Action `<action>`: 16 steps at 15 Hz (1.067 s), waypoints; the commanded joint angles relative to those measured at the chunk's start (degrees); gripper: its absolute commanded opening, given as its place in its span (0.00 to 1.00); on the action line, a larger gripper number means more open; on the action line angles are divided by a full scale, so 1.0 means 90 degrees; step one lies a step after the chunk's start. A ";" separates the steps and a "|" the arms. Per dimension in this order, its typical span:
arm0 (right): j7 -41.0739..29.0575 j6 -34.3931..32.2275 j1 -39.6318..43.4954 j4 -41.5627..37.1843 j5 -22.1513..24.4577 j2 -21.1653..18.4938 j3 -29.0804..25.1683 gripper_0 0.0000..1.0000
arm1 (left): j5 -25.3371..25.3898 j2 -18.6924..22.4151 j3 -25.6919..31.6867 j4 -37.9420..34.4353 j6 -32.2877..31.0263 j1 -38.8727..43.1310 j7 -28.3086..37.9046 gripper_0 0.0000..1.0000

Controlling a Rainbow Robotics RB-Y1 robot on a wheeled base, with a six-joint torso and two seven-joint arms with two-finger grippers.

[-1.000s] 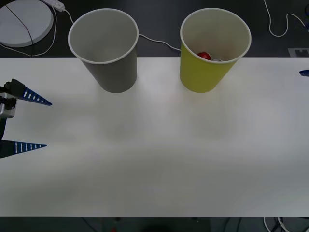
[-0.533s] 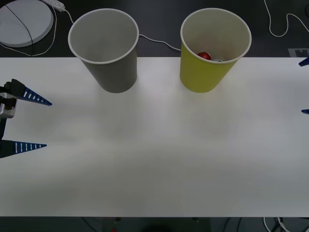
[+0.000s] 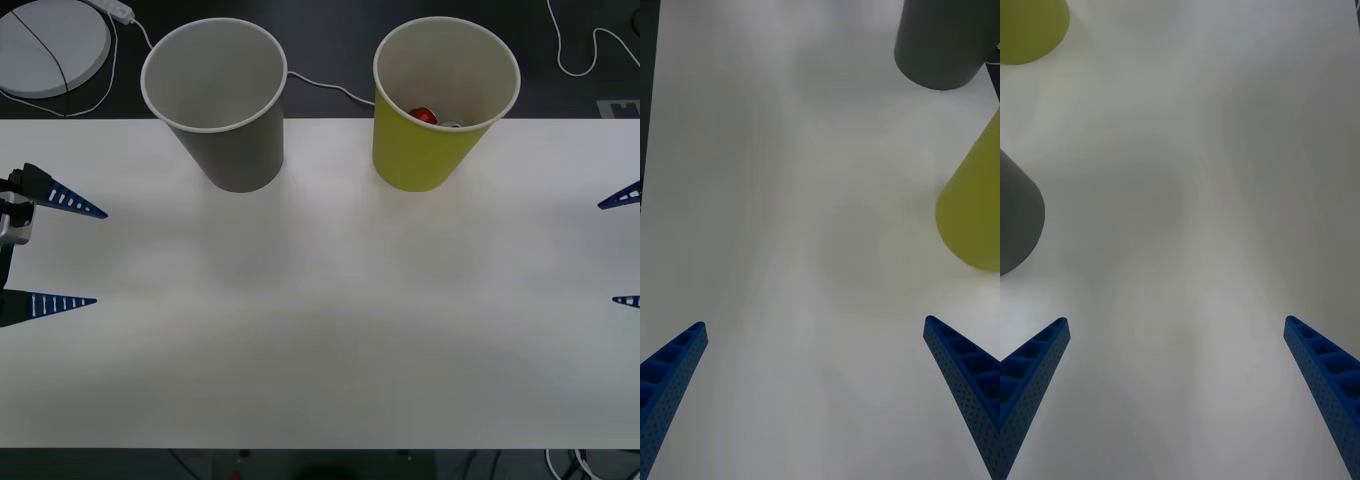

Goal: Put the can into the green bin and the plastic bottle into the gray bin

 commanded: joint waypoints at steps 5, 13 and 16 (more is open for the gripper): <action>0.0409 0.0000 0.0329 -0.0148 0.0385 0.0632 0.0014 1.00 | 0.0000 0.0000 0.0000 0.0000 0.0000 0.0000 0.0000 1.00; 0.0878 0.0000 0.0534 -0.0177 0.0394 0.1062 0.0014 1.00 | 0.0000 0.0000 0.0000 0.0000 0.0000 0.0000 0.0000 1.00; 0.0956 0.0000 0.0554 -0.0187 0.0394 0.1062 0.0033 1.00 | 0.0000 0.0000 0.0000 0.0000 0.0000 0.0000 0.0000 1.00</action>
